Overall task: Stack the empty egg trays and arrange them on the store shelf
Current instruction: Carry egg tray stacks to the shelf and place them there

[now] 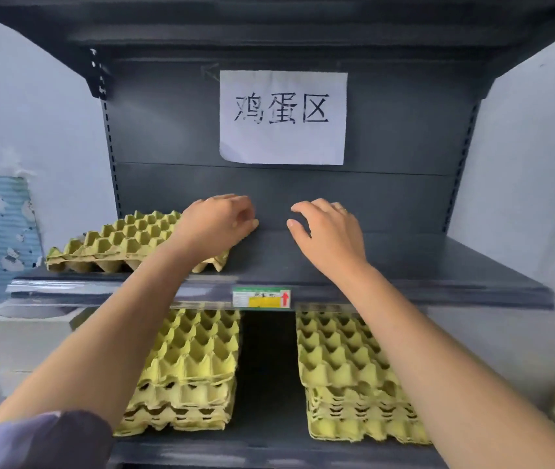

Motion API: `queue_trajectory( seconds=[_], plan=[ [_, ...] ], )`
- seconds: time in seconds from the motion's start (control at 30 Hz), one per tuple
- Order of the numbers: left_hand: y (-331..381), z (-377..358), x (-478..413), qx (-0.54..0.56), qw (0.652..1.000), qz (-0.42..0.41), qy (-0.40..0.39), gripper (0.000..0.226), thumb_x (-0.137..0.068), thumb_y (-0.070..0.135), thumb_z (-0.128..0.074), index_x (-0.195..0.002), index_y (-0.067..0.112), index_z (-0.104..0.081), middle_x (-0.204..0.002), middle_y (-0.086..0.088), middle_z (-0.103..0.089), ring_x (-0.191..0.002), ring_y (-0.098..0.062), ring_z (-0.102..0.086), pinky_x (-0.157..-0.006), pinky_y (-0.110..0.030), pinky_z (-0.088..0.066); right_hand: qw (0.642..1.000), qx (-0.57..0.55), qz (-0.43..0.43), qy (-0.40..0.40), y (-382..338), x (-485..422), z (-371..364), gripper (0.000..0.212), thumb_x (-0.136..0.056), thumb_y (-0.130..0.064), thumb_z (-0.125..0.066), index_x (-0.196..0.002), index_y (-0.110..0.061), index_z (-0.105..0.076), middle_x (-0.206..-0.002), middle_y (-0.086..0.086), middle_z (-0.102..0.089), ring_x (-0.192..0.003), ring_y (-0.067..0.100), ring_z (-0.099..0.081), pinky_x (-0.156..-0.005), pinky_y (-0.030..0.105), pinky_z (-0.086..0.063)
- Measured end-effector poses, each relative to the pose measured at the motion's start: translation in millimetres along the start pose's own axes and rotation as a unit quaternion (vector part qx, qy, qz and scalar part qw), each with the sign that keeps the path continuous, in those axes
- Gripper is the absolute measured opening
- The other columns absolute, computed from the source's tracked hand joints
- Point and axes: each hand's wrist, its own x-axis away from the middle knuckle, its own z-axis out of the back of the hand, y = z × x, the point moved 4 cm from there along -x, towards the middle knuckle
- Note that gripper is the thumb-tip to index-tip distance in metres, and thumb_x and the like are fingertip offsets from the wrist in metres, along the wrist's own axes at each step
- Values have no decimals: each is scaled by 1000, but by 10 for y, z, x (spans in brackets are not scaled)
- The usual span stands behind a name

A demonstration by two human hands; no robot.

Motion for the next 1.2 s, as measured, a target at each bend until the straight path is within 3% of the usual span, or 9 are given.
queue_trajectory(
  seconds=[0.23, 0.67, 0.8, 0.93, 1.2],
  plan=[
    [1888, -457, -222, 76, 994, -72, 10, 17, -92, 34, -49, -95, 20, -57, -88, 6, -60, -84, -19, -57, -66, -29, -40, 996, 42, -67, 45, 1548, 909, 899, 31, -95, -33, -50, -119, -19, -63, -111, 2, -67, -101, 29, -57, -78, 37, -47],
    [4492, -1660, -571, 159, 956, -244, -23, 25, -92, 33, -51, -105, 16, -62, -93, -3, -65, -91, -28, -61, -71, -35, -44, 967, 152, -206, -6, 3825, 2184, 1646, 32, -94, -32, -52, -121, -18, -63, -116, 6, -65, -107, 33, -56, -82, 39, -48],
    [5155, -2143, -696, 174, 934, -309, -45, 43, -89, 42, -31, -105, 16, -62, -93, -4, -65, -89, -30, -62, -68, -35, -46, 953, 177, -241, -41, 4448, 2381, 1652, 33, -96, -35, -48, -123, -21, -61, -119, 3, -64, -110, 29, -54, -82, 38, -48],
    [5683, -2607, -914, 181, 925, -319, -99, 31, -97, 36, -40, -120, 22, -54, -111, 1, -61, -105, -23, -56, -79, -33, -43, 941, 200, -263, -76, 5011, 2522, 1623, 35, -97, -36, -46, -126, -21, -58, -122, 3, -62, -113, 28, -53, -86, 38, -46],
    [6295, -3640, -1218, 138, 926, -282, -207, 31, -97, 40, -40, -122, 25, -51, -115, 4, -60, -108, -21, -56, -82, -33, -45, 924, 195, -300, -132, 6178, 2941, 1429, 35, -97, -33, -45, -127, -20, -58, -122, 4, -62, -111, 29, -54, -88, 40, -46]
  ],
)
